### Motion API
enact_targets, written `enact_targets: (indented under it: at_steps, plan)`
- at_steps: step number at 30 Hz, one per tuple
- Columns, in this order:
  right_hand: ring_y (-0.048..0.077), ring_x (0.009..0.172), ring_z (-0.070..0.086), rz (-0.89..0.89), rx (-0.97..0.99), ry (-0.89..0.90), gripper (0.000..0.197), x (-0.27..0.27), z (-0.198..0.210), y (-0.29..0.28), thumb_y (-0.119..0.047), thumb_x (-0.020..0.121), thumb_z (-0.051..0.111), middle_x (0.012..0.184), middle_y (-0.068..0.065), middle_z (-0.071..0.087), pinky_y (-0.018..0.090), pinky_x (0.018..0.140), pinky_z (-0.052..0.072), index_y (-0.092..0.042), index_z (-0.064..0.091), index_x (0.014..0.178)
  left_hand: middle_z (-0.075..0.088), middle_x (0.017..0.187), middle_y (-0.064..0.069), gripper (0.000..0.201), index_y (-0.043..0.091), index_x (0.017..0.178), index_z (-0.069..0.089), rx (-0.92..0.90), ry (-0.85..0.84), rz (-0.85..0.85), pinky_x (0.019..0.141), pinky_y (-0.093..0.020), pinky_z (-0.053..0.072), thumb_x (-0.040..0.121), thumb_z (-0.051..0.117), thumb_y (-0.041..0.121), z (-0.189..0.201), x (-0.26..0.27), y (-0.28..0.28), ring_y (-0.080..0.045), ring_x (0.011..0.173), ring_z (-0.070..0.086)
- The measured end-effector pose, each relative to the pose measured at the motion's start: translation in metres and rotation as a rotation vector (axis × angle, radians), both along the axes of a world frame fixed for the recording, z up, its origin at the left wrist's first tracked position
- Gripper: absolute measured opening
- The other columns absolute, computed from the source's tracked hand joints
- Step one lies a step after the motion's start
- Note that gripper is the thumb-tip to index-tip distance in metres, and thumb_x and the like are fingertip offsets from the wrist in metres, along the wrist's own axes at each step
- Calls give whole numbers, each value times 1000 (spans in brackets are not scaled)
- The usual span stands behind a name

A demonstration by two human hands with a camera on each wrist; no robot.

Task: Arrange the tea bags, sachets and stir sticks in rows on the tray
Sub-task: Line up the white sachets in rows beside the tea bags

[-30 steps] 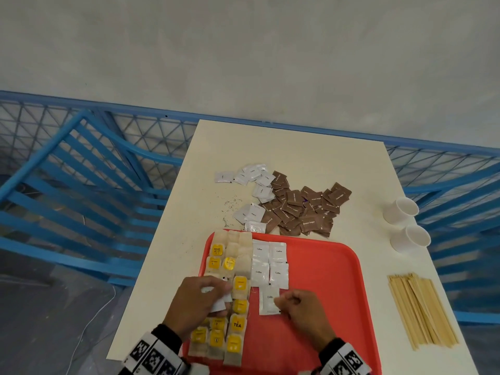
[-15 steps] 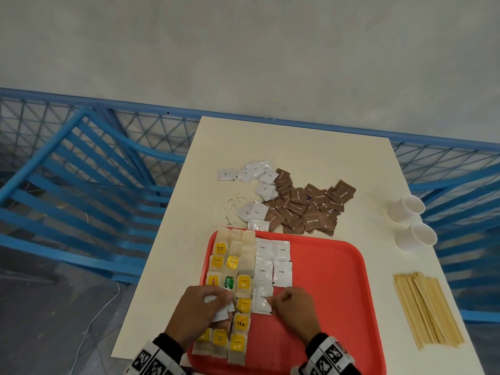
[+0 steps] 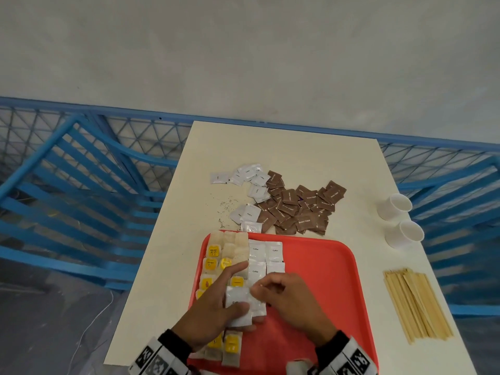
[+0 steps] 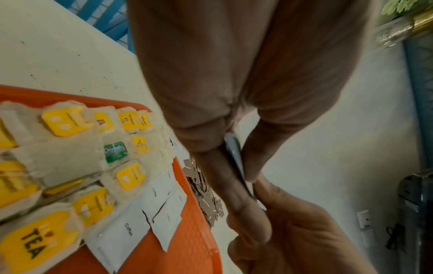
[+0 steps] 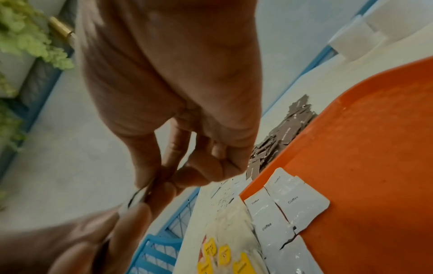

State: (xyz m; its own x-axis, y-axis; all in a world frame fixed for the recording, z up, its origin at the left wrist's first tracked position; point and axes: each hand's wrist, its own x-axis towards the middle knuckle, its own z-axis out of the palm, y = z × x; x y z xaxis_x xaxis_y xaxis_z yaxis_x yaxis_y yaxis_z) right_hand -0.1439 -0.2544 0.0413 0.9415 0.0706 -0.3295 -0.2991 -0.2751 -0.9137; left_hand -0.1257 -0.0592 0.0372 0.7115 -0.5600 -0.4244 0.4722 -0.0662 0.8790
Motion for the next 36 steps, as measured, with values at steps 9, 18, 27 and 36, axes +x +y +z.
enact_targets:
  at_steps: [9, 18, 27, 36]
  plan:
    - [9, 55, 45, -299, 186, 60, 14, -5, 7, -22, -16, 90, 70, 61, 1, 58, 19, 50, 37, -8, 76, 81, 70, 97, -15, 16, 19, 107, 71, 95, 26, 188, 53, -35, 51, 97, 60, 11, -3, 2, -10, -31, 72, 66]
    - [12, 57, 50, -271, 171, 88, 21, -11, 2, -27, -18, 90, 70, 64, 5, 61, 21, 54, 42, -5, 71, 73, 60, 58, -9, 15, 7, 85, 67, 236, -163, 152, 41, -22, 35, 93, 68, 20, 6, 13, -29, -18, 49, 54]
    - [-8, 71, 57, 252, -284, -69, 13, -24, -8, -46, -28, 80, 81, 75, -22, 67, 9, 66, 39, -22, 78, 92, 69, 75, 0, 11, 7, 81, 73, 405, -404, -332, 53, -18, 45, 89, 71, 15, -10, 18, -28, 0, 50, 58]
    - [-2, 50, 45, -49, -264, 122, 12, -26, -61, -55, -19, 84, 76, 51, -15, 55, 14, 53, 34, -13, 76, 74, 64, 92, 16, 7, 27, 90, 70, 698, -604, -194, 80, -28, 52, 87, 70, 33, -58, 6, -42, 0, 85, 59]
